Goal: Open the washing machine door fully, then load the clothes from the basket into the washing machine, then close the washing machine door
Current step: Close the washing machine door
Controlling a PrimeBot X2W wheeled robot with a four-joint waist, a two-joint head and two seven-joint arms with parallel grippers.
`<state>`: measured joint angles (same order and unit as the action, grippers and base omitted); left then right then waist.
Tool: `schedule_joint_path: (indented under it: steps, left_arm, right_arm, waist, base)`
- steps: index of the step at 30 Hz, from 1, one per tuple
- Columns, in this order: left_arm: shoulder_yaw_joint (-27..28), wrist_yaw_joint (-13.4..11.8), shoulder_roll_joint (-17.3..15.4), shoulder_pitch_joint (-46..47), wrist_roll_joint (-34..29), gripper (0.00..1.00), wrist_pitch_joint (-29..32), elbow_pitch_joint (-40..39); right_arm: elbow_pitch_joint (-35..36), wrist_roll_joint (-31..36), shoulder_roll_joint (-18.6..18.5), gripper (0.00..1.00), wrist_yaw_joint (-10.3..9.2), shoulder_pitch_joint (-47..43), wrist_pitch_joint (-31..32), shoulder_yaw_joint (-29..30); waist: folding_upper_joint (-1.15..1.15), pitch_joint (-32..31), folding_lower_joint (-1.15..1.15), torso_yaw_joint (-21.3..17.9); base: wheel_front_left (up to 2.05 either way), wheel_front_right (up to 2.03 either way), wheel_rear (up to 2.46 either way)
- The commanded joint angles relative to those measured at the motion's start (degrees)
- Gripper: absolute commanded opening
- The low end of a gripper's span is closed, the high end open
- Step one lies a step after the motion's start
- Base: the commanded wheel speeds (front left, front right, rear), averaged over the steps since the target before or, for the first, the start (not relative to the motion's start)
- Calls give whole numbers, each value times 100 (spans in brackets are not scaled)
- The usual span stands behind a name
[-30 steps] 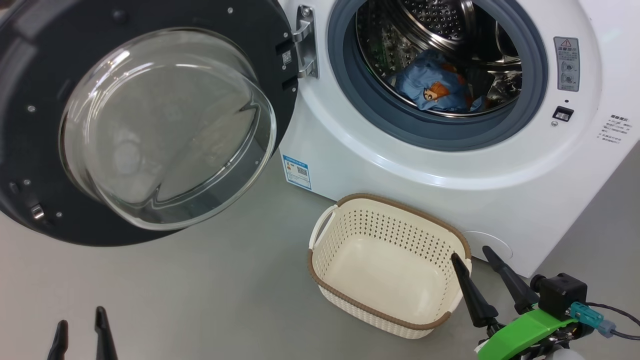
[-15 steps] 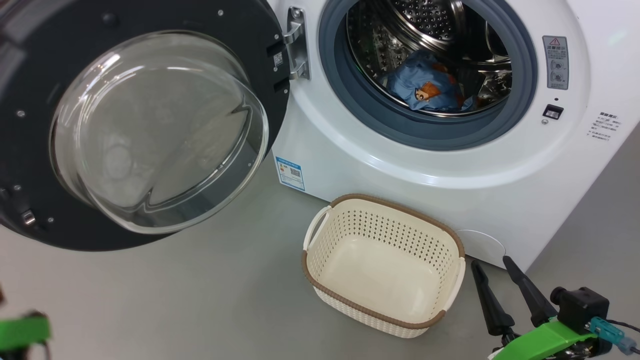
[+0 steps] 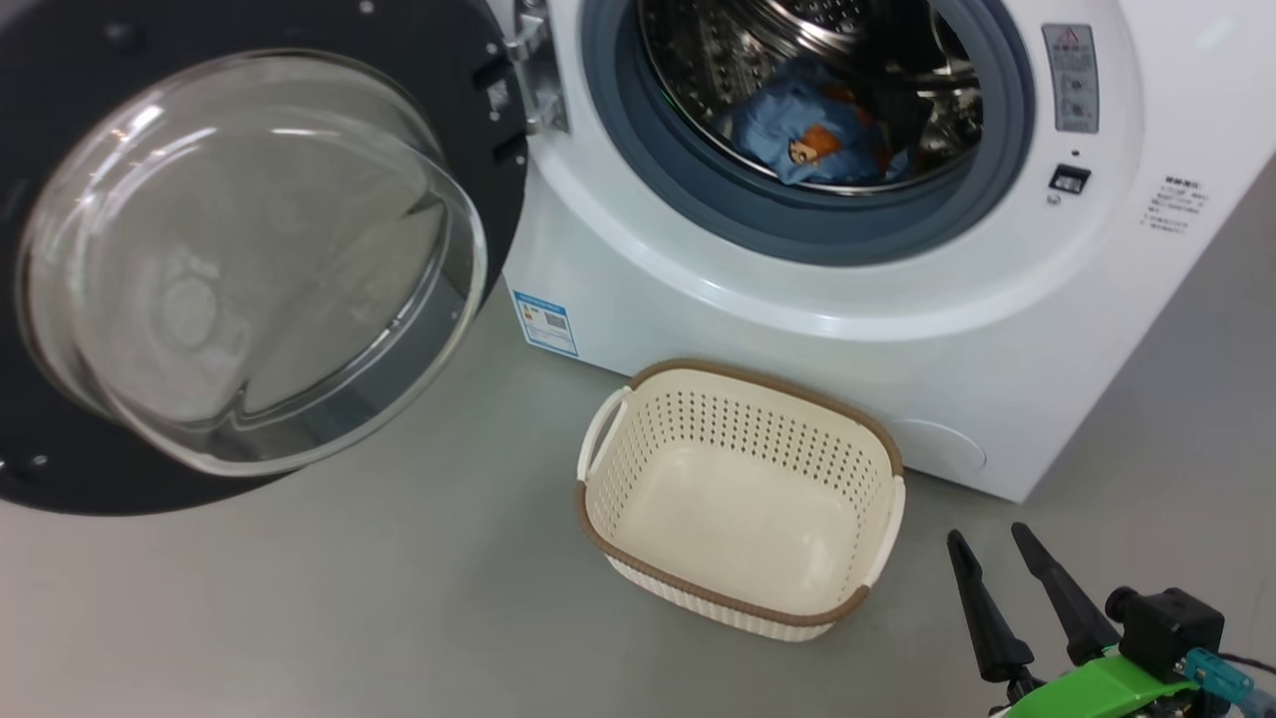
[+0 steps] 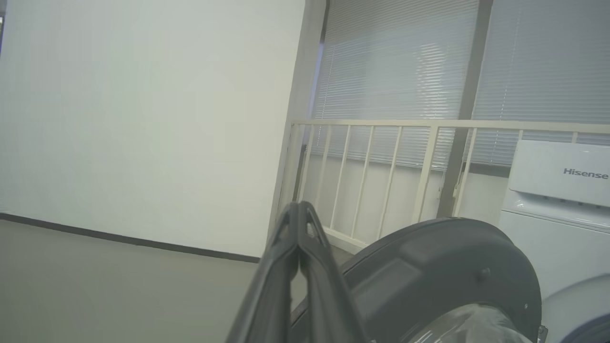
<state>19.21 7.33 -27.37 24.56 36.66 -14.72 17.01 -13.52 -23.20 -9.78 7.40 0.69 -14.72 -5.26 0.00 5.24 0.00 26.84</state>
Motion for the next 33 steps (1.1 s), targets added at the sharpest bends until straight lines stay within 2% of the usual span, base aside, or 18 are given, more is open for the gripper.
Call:
schedule_joint_path:
  steps: [1,7,10,16,21,26,33]
  left_arm:
    - [115,15,-436,349,143,0,-28,135]
    - [-271,15,-967,1060,1028,0,9,1576]
    - [-453,15,-1164,1481,1609,0,246,2109]
    - [-534,15,-1394,2176,2898,0,1346,2856]
    - [-363,15,-1577,2510,3804,0,2268,3186]
    - [-442,15,-1730,2567,4145,0,3017,3350]
    - [-567,15,-1715,2566,4420,0,3713,3463]
  right_arm:
    - [163,77,-90,100,9,207,-28,-165]
    - [206,99,-186,100,9,351,-28,-246]
    - [215,110,-240,100,9,423,-28,-275]
    - [231,117,-357,100,9,595,-28,-382]
    - [234,132,-400,100,9,707,-28,-475]
    - [259,127,-420,100,9,730,-28,-507]
    - [261,129,-465,100,9,763,-28,-525]
  waist:
    - [0,160,0,-133]
    - [0,424,0,-254]
    - [0,580,0,-286]
    - [0,876,0,-361]
    - [0,1045,0,-428]
    - [0,1140,0,-447]
    - [0,1227,0,-422]
  base:
    - [0,0,0]
    - [0,0,0]
    - [0,0,0]
    - [0,0,0]
    - [0,0,0]
    - [0,0,0]
    - [0,0,0]
